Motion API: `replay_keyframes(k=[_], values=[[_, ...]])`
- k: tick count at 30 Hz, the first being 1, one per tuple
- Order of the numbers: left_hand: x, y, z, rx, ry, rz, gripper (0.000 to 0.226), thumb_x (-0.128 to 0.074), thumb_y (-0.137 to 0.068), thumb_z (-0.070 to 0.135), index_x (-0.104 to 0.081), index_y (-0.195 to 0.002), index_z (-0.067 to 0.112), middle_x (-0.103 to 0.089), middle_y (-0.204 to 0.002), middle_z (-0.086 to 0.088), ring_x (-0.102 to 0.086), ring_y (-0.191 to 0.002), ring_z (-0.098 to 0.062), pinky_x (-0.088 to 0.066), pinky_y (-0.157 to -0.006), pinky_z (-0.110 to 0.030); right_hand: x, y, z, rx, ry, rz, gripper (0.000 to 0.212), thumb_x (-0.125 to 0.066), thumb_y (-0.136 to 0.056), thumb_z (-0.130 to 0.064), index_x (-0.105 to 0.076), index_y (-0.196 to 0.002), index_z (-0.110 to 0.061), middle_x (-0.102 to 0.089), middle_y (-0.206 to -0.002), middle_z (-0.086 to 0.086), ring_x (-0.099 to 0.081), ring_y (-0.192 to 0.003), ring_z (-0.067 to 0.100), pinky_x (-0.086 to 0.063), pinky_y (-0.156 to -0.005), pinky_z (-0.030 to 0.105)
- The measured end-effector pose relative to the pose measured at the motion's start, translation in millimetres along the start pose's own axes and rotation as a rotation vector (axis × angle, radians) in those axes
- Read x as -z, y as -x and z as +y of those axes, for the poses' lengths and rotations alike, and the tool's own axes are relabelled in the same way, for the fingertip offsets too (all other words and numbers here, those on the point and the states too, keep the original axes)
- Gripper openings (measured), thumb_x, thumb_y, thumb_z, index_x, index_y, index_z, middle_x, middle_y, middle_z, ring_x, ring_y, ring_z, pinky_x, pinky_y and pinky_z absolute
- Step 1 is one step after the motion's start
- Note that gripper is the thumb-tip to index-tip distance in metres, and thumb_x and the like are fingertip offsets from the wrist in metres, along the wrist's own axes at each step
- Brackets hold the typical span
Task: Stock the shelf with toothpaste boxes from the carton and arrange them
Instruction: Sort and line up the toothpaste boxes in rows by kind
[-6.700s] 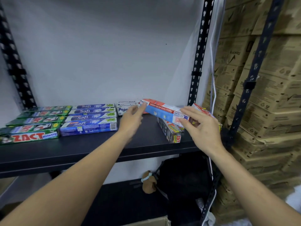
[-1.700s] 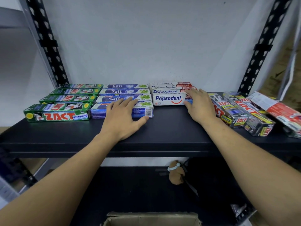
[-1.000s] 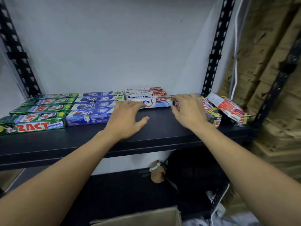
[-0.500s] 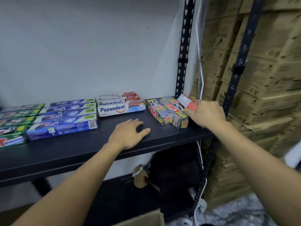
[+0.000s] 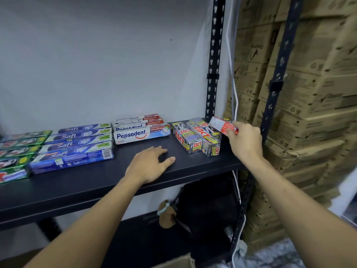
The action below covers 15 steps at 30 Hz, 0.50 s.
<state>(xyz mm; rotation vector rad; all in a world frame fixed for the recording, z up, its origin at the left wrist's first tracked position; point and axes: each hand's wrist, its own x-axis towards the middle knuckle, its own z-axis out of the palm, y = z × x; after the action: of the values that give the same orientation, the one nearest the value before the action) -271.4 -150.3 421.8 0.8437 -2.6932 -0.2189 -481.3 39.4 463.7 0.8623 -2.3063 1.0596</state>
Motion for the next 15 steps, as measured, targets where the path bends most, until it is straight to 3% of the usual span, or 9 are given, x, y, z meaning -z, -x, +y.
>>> replay_keyframes(k=[5,9,15], values=[[1,0,0,0.004,0.036,0.034,0.061,-0.044,-0.092,0.066,-0.054,-0.14,0.029,-0.044,-0.153,0.004,-0.036,-0.144,-0.017,-0.031,-0.116,-0.037,-2,5,8,0.086,-0.064,0.116,0.022,-0.057,-0.094,-0.025,-0.071,-0.109,-0.018,-0.072,-0.097,0.002,-0.062,-0.089,0.031,-0.048,-0.072,0.033],[4,7,1,0.01,0.086,0.111,0.054,-0.049,-0.091,0.064,-0.061,-0.13,0.03,-0.064,-0.131,0.007,-0.058,-0.118,-0.017,-0.045,-0.102,-0.035,10,15,-3,0.172,-0.152,0.139,0.023,-0.059,-0.094,-0.02,-0.071,-0.113,-0.014,-0.072,-0.11,0.001,-0.065,-0.097,0.026,-0.051,-0.085,0.035],[18,21,-4,0.162,0.488,0.334,0.044,-0.06,-0.09,0.055,-0.063,-0.126,0.03,-0.069,-0.119,0.006,-0.062,-0.111,-0.012,-0.047,-0.1,-0.035,9,43,-33,0.274,-0.388,0.024,0.026,-0.067,-0.091,-0.019,-0.072,-0.115,-0.013,-0.07,-0.116,-0.005,-0.063,-0.109,0.009,-0.047,-0.099,0.027]])
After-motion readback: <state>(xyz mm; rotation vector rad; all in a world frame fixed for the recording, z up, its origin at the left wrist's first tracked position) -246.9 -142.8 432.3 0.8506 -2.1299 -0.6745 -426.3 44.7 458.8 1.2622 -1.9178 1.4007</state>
